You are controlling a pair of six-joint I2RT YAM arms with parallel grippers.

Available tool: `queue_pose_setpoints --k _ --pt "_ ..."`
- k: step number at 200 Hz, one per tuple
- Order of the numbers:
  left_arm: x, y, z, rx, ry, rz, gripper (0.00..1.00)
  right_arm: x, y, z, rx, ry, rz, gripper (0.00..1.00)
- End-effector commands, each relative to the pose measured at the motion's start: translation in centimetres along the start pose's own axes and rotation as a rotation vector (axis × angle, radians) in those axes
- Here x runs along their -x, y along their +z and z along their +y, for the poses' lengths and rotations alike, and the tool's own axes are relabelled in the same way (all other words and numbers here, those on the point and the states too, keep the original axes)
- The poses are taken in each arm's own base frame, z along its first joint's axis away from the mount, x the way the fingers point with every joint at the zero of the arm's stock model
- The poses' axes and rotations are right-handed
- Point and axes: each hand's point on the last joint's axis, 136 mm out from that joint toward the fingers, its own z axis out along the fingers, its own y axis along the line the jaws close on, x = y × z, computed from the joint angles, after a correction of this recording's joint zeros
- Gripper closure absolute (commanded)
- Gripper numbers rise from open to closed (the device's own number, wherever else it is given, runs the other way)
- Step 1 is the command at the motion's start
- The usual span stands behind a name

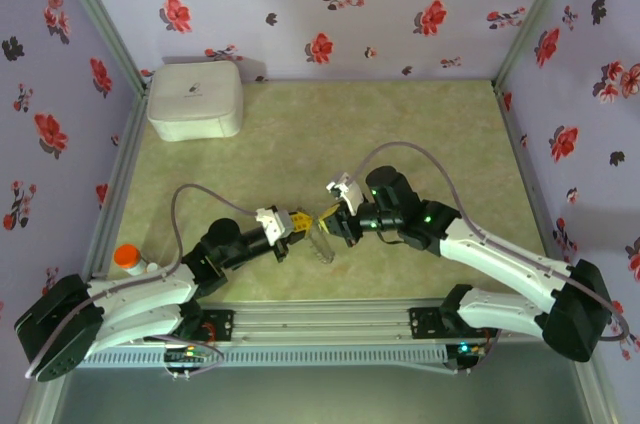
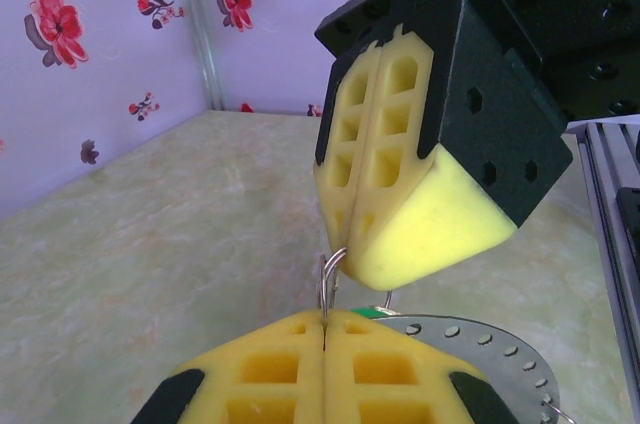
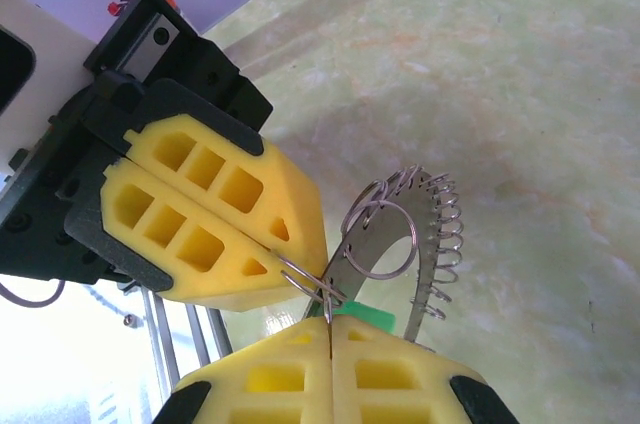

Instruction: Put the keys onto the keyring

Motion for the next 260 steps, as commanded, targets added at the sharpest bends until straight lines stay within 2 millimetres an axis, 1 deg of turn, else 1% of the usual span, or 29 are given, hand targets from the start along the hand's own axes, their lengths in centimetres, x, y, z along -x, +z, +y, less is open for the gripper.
queue_pose_setpoints --k 1,12,25,31,46,58,81,104,128,149,177,204,235,260 --pt "4.9 -0.4 -0.3 -0.016 0.015 -0.19 1.0 -2.0 0.6 -0.7 -0.001 0.067 0.05 1.0" --pt "5.2 -0.3 -0.4 -0.025 0.013 -0.197 1.0 -2.0 0.8 -0.5 0.016 0.073 0.055 1.0" --pt "4.9 -0.2 -0.5 -0.031 0.012 -0.187 1.0 -1.7 0.8 -0.3 0.02 0.068 0.049 0.99" --pt "4.8 -0.1 -0.5 -0.033 0.012 -0.183 1.0 -1.4 0.6 -0.3 0.016 0.054 0.038 0.95" --pt "4.2 0.0 -0.5 -0.033 0.009 -0.166 1.0 -0.8 0.1 -0.2 0.008 0.01 0.008 0.9" --pt "3.8 0.0 -0.6 -0.038 -0.002 -0.155 1.0 -0.2 -0.5 -0.1 -0.004 -0.038 -0.031 0.81" --pt "3.2 0.3 -0.9 -0.057 -0.015 -0.141 1.0 0.6 -1.3 0.5 0.006 -0.156 -0.103 0.7" --pt "3.1 0.4 -1.1 -0.069 -0.025 -0.139 1.0 0.8 -1.6 0.7 0.008 -0.241 -0.139 0.65" --pt "3.0 0.4 -1.2 -0.075 -0.029 -0.135 1.0 1.3 -1.8 1.1 0.018 -0.265 -0.145 0.63" --pt "3.0 0.4 -1.3 -0.084 -0.032 -0.135 1.0 1.6 -1.8 1.2 0.024 -0.284 -0.154 0.62" --pt "3.1 0.4 -1.7 -0.109 -0.045 -0.137 1.0 1.6 -1.5 1.1 0.022 -0.307 -0.148 0.62" --pt "3.3 0.2 -2.2 -0.137 -0.053 -0.146 1.0 1.4 -1.1 1.3 0.042 -0.33 -0.141 0.67" --pt "3.5 0.1 -2.7 -0.166 -0.06 -0.154 1.0 0.2 -0.9 2.1 0.106 -0.373 -0.107 0.75" --pt "3.5 0.0 -3.0 -0.183 -0.059 -0.154 1.0 0.2 -1.1 2.6 0.138 -0.393 -0.111 0.79"
